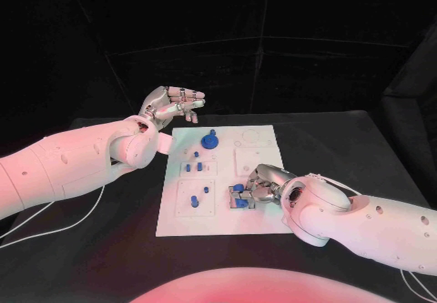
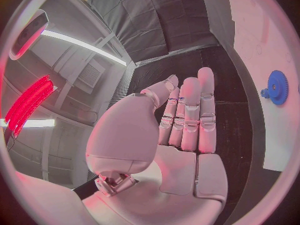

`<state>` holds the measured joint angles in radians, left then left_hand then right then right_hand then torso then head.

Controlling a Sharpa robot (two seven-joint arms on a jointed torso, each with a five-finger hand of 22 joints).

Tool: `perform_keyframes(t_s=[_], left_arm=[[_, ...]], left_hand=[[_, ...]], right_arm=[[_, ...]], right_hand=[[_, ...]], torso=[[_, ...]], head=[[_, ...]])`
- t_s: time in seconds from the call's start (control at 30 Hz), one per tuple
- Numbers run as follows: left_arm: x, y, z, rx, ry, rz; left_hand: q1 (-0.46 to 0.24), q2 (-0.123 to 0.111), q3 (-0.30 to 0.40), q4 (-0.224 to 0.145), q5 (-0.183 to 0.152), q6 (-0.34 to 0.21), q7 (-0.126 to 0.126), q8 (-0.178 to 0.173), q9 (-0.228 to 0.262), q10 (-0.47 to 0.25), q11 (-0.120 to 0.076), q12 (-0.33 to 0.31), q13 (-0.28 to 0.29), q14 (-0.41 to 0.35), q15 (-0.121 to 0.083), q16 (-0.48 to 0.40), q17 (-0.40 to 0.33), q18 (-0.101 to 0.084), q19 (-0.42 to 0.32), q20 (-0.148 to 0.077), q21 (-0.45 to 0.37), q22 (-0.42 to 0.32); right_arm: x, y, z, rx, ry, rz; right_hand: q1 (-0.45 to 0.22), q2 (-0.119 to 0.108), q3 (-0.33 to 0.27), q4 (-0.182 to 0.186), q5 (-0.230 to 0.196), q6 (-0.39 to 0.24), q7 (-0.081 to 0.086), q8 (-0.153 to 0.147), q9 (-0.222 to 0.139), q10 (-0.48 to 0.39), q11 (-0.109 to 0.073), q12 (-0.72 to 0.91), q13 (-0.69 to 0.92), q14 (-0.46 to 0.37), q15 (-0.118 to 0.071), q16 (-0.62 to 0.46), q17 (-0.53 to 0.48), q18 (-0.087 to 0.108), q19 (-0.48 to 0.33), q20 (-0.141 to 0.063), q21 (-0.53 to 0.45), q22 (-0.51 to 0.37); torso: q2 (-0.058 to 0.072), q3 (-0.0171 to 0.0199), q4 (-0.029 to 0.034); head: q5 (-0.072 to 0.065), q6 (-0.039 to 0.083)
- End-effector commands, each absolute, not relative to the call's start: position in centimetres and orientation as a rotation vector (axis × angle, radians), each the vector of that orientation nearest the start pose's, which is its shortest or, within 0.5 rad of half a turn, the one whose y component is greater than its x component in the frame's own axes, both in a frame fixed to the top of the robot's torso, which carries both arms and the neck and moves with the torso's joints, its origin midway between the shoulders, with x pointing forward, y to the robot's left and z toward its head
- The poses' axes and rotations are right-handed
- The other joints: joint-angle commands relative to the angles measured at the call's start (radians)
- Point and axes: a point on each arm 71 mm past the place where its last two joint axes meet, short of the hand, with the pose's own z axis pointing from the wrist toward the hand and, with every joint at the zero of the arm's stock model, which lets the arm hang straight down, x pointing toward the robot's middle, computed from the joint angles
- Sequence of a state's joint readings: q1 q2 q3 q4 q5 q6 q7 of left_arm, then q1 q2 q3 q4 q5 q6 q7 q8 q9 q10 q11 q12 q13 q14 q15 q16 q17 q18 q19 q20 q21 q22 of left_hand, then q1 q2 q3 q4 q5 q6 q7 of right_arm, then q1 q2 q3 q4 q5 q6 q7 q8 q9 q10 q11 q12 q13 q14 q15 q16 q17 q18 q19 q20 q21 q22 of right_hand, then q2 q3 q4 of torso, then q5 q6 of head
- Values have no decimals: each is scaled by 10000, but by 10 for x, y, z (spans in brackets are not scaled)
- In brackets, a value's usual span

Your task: Assemble the parts on the task board

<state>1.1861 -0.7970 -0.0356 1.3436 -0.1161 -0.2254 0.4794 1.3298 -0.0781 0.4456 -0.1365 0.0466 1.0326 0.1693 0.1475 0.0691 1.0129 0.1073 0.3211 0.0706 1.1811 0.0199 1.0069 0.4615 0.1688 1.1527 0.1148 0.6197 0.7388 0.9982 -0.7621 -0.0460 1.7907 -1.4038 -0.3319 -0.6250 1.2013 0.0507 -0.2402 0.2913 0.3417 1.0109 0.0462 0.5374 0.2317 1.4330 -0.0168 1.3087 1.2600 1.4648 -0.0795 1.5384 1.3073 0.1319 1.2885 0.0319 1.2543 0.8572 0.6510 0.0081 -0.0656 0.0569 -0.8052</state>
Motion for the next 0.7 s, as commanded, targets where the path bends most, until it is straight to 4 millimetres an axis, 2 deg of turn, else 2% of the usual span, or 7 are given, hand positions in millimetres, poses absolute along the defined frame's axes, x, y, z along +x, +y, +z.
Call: perform_keyframes(t_s=[0.03,0.13,0.23,0.33,0.47,0.53,0.7], left_arm=[[517,234,-186,-9530,13658,-15393],[517,234,-186,-9533,13661,-15389],[517,234,-186,-9535,13662,-15385],[517,234,-186,-9536,13664,-15384],[517,234,-186,-9529,13658,-15394],[517,234,-186,-9526,13656,-15398],[517,234,-186,-9527,13659,-15399]], left_hand=[[-88,5,-47,-4,47,-36,-6,30,-5,-48,-10,45,-8,-85,-13,33,-17,133,-72,7,-50,-3],[-88,5,-47,-4,47,-36,-6,30,-5,-48,-10,45,-8,-85,-13,33,-17,133,-72,7,-50,-3],[-88,5,-47,-4,47,-36,-6,30,-5,-48,-10,45,-8,-85,-13,33,-17,133,-72,7,-50,-3],[-88,5,-47,-4,47,-36,-6,30,-5,-48,-10,45,-8,-85,-13,33,-17,133,-72,7,-50,-3],[-93,1,-53,-6,46,-56,0,27,-8,-69,-4,49,-10,-90,-9,36,-19,133,-74,10,-54,-5],[-93,1,-53,-6,46,-56,0,27,-8,-69,-4,49,-10,-90,-9,36,-19,133,-74,10,-54,-5],[-93,1,-53,-6,46,-56,0,27,-8,-69,-4,49,-10,-90,-9,36,-19,133,-74,10,-54,-5]], right_arm=[[388,-116,-256,1402,20161,5489],[388,-115,-256,1396,20137,5501],[389,-114,-256,1426,20060,5491],[389,-115,-256,1456,19949,5439],[390,-115,-255,1499,19747,5468],[390,-115,-254,1481,19660,5518],[389,-114,-252,1305,19537,5789]], right_hand=[[-236,-4,-199,-4,-613,-20,15,54,49,-14,-89,-98,-34,884,-80,1,1761,-84,2,-81,-24,-41],[-570,-107,-438,0,-1636,-63,18,91,105,-44,-78,-197,-89,877,-77,-15,1728,-78,-21,-80,-62,-92],[-1113,-552,-430,22,-2804,-140,24,128,170,-95,-49,-342,-178,874,-67,-25,1719,-66,-48,-72,-113,-157],[-1631,-1207,92,43,-2927,-217,29,171,237,-146,-47,-493,-266,874,-46,-30,1721,-50,-60,-80,-156,-201],[-2027,-1773,372,65,-2915,-313,66,184,272,-355,-42,-919,-663,852,-49,-71,1629,-28,-158,-64,-285,-424],[-2125,-1899,458,65,-2915,-347,73,199,288,-402,-34,-1014,-745,843,-43,-90,1590,-18,-191,-58,-327,-491],[-1738,-1863,713,40,-2899,-389,81,254,330,-409,-26,-1062,-766,836,-32,-108,1559,-13,-207,-44,-357,-513]], torso=[[6,4,-2],[5,3,5],[-4,-1,-6],[-1,2,-7],[-8,4,-8],[-5,6,-6],[4,13,-2]], head=[[-4,12],[-9,18],[0,16],[4,12],[5,13],[-7,36],[-6,31]])
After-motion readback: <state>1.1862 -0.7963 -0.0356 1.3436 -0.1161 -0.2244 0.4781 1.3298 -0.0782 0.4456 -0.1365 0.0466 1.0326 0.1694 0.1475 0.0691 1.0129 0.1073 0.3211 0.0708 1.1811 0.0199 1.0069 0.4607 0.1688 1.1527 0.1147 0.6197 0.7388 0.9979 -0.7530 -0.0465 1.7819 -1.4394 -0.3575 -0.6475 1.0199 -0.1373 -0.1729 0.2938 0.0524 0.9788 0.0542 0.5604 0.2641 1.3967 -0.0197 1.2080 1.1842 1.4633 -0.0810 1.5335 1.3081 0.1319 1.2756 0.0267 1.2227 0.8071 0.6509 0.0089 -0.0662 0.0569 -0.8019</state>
